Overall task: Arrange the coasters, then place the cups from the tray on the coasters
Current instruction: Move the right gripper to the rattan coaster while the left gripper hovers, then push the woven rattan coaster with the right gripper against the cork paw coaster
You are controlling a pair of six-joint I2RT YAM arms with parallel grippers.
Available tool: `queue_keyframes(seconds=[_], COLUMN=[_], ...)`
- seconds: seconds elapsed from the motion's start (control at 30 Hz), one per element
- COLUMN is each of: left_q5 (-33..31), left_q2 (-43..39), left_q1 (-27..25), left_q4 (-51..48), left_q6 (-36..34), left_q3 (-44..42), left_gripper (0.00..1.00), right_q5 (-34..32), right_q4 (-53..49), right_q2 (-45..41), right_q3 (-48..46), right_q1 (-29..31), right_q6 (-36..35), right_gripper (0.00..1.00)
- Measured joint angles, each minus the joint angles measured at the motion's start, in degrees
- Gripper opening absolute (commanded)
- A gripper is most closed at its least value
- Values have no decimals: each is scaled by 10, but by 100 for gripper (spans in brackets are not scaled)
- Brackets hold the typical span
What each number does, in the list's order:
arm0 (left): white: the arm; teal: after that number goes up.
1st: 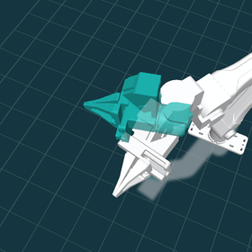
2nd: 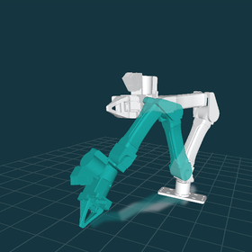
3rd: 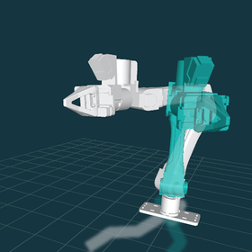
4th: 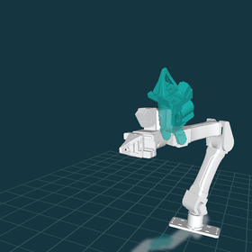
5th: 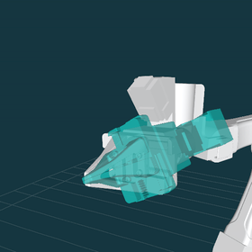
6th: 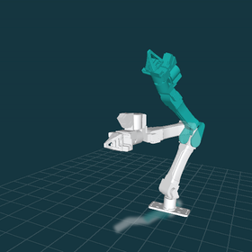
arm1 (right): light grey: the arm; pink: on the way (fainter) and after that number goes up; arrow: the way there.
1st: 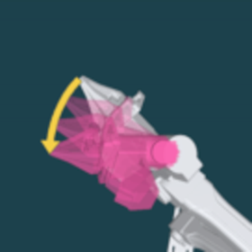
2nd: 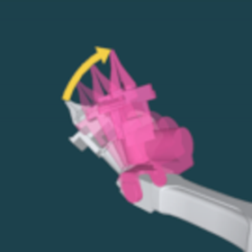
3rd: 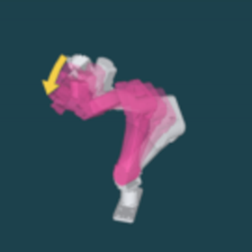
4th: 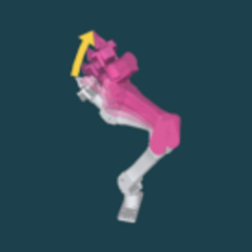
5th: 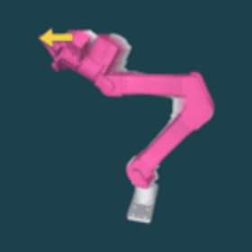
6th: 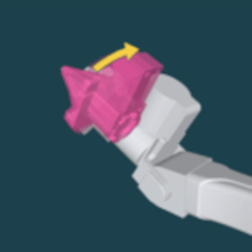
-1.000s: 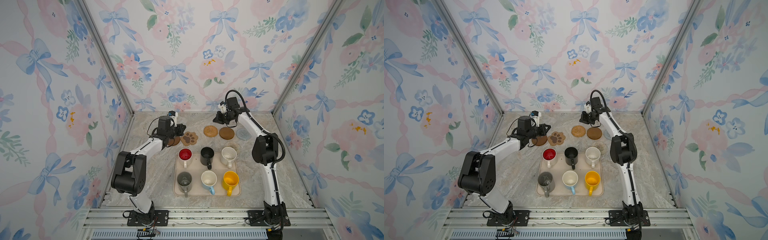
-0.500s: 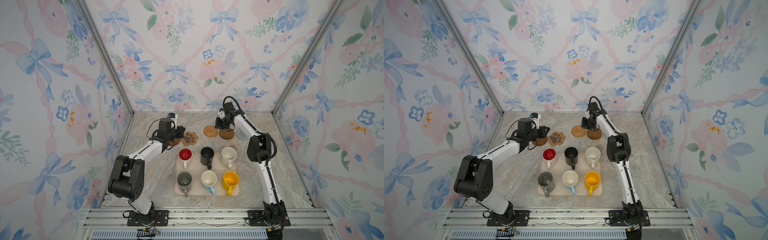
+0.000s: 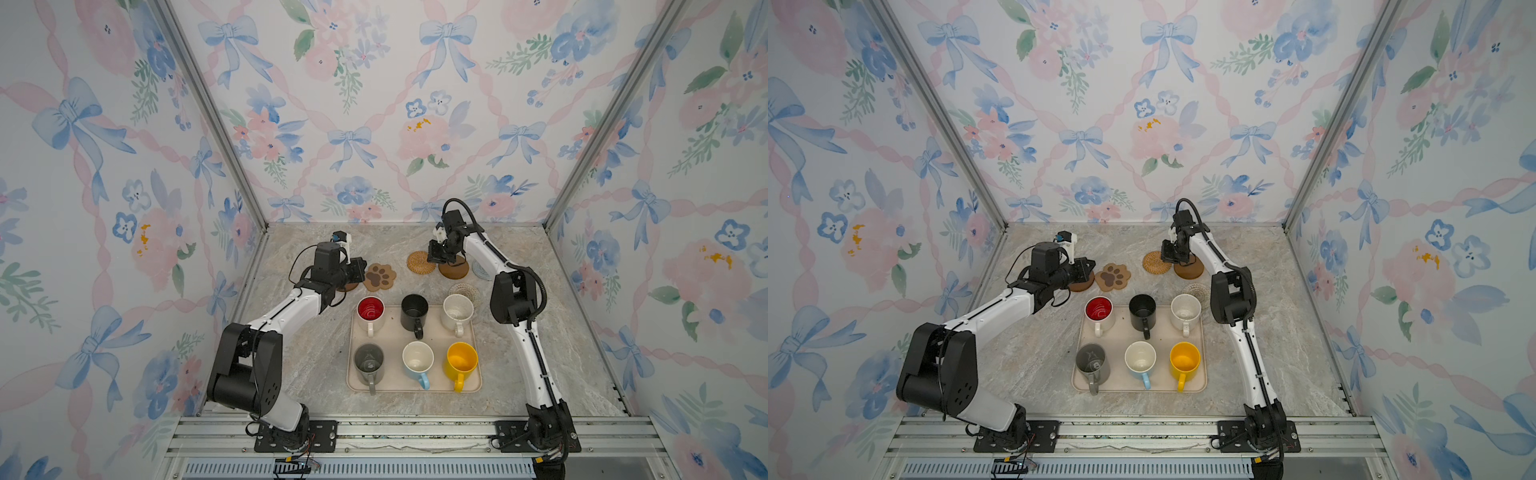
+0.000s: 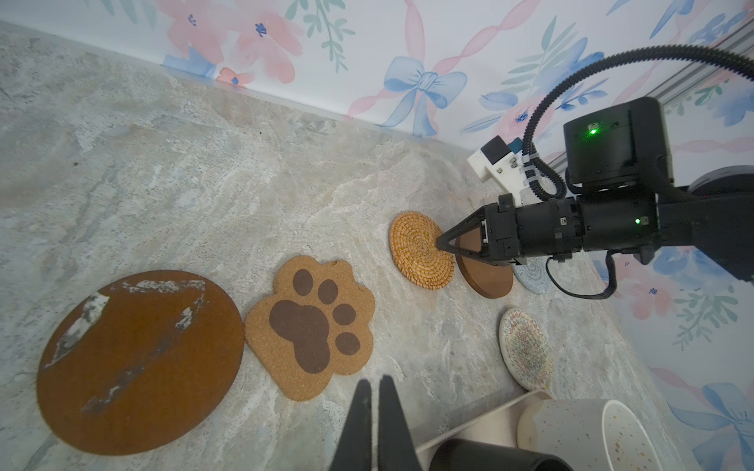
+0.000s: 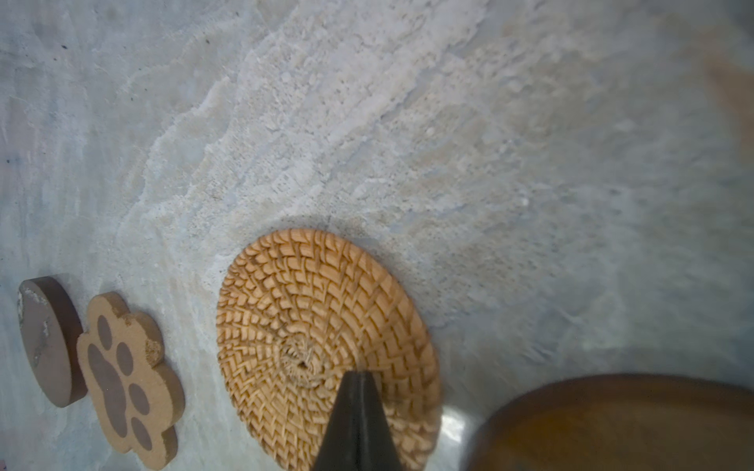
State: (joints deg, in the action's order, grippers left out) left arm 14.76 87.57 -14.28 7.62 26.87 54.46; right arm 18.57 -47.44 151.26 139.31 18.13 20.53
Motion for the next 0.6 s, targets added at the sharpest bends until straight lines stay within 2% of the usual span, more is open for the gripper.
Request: queue_keyframes(seconds=[0.3,0.6], left_q5=[0,0], left_q2=[-27,-33], left_q1=[-3,-10], left_q4=[11,20], left_q6=[15,22], left_q3=[-19,-39], left_gripper=[0,0], right_q5=[-2,-7], right_q4=[7,16], right_q2=[-10,-67], right_q3=[-24,-121], right_q1=[16,34], right_q6=[-15,-37], right_gripper=[0,0])
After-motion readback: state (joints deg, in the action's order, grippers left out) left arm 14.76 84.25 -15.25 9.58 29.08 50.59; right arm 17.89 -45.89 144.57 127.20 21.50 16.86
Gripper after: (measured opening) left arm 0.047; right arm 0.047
